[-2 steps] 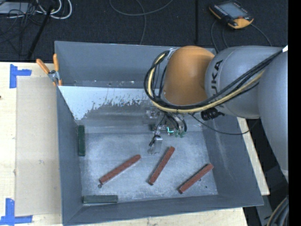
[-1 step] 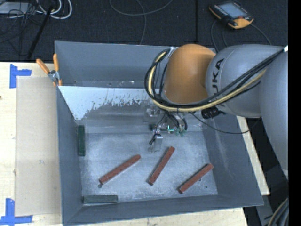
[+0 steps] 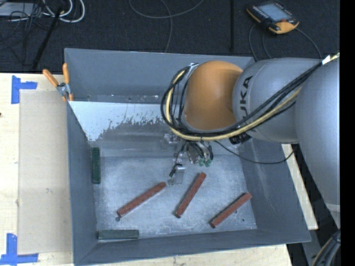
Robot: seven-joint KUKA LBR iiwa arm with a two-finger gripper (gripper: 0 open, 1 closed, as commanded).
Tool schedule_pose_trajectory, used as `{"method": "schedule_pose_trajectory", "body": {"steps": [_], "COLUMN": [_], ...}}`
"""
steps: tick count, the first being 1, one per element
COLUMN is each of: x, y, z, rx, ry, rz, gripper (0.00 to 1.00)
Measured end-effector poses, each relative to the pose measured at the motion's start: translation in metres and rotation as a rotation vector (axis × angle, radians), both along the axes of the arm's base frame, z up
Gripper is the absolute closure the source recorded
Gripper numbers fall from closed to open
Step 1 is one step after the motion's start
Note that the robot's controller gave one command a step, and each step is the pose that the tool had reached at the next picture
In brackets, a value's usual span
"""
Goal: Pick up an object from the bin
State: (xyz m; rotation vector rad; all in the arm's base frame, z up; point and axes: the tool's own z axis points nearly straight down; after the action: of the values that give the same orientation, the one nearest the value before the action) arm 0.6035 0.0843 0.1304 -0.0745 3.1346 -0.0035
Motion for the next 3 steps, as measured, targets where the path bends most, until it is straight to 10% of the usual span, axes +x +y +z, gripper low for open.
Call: {"method": "schedule_pose_trajectory", "body": {"steps": [1,2,3], "x": [-0.057,-0.069,-0.081], "y": [0.0,-0.005,0.047], "z": [-0.046,-0.061,-0.056], "rx": [0.007,-0.002,0.002], "ry": [0.004,0.02,0.002], "rz": [0.071,0.021,-0.102], "gripper": [0.0,0.0,0.0]}}
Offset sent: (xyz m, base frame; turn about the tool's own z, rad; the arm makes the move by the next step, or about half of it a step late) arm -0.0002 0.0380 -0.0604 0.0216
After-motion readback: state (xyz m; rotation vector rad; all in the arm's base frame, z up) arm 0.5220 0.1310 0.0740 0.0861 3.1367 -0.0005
